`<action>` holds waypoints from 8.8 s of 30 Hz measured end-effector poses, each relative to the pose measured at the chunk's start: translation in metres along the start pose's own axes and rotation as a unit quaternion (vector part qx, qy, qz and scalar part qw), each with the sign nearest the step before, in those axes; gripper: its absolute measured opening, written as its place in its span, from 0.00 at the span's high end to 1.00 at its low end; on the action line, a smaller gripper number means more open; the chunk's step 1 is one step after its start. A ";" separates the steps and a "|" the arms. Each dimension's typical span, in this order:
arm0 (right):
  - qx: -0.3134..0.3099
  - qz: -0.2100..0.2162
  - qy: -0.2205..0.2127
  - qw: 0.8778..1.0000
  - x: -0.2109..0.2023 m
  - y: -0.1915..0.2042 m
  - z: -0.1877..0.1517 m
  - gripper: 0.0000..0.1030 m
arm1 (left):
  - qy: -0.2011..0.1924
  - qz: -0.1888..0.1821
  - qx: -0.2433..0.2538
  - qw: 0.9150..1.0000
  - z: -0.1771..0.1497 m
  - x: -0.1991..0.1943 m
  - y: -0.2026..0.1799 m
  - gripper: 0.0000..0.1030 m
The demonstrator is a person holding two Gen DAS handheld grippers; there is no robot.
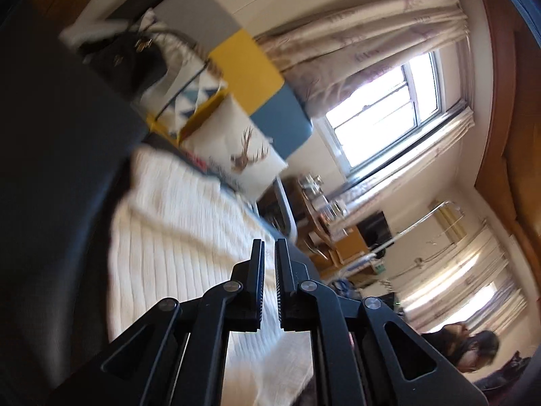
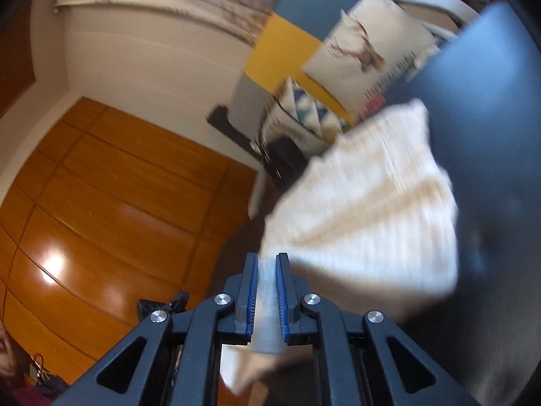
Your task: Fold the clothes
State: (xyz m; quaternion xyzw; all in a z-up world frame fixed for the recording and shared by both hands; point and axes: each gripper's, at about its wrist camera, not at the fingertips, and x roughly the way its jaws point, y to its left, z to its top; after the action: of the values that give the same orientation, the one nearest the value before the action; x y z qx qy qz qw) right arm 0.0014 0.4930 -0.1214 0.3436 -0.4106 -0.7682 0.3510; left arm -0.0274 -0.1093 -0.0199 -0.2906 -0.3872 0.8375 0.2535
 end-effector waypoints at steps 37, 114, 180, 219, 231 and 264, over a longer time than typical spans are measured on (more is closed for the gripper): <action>-0.270 -0.312 0.303 0.859 0.130 0.019 -0.133 0.71 | 0.308 0.244 0.153 0.907 -0.164 0.042 -0.024 0.40; -0.285 -0.253 0.341 0.859 0.160 0.008 -0.102 0.90 | 0.530 0.087 0.618 0.574 -0.190 0.094 -0.031 0.42; -0.297 -0.188 0.374 0.858 0.215 -0.044 -0.036 0.04 | 0.159 0.029 0.127 0.979 -0.008 0.092 0.008 0.91; -0.304 -0.263 0.265 0.876 0.156 0.032 -0.009 0.95 | 0.119 0.005 0.161 0.980 -0.003 0.066 -0.018 0.91; -0.290 -0.273 0.214 0.892 0.170 0.029 0.061 0.95 | 0.149 0.083 0.236 0.957 0.032 0.093 -0.018 0.78; -0.313 -0.269 0.130 0.902 0.121 0.061 0.075 0.95 | 0.072 0.117 0.286 0.948 0.055 0.090 -0.035 0.95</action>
State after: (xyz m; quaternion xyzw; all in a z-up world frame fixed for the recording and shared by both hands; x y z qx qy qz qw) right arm -0.1064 0.3978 -0.0652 0.4102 0.0077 -0.8708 0.2710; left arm -0.1212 -0.0586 0.0116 -0.3092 -0.0757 0.9135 0.2533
